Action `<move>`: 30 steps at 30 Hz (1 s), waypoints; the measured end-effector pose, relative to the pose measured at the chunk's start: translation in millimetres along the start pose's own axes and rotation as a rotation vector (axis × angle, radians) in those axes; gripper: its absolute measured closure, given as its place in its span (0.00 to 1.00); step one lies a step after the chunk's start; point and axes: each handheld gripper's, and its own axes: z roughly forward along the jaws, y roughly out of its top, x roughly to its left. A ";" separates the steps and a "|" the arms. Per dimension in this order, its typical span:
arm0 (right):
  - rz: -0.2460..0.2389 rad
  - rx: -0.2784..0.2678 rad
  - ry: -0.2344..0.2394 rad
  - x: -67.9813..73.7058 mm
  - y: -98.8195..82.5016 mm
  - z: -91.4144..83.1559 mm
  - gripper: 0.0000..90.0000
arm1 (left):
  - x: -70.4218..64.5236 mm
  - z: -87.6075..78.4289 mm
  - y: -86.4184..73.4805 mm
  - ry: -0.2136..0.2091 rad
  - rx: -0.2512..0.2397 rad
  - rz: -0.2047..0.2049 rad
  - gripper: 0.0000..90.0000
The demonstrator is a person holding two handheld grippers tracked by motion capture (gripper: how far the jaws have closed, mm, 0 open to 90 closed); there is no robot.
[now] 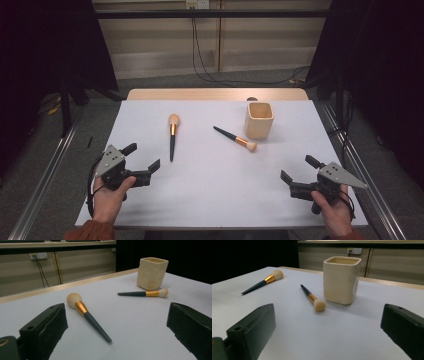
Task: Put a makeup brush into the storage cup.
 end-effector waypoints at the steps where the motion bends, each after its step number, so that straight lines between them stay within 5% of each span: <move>1: -0.001 0.000 0.000 0.0 0.0 0.0 0.00 | 0.8 2.1 0.7 0.003 0.000 0.002 0.03; 30: -0.011 0.012 0.015 2.3 -0.4 1.7 0.00 | 19.2 57.1 28.6 0.024 0.001 0.029 0.03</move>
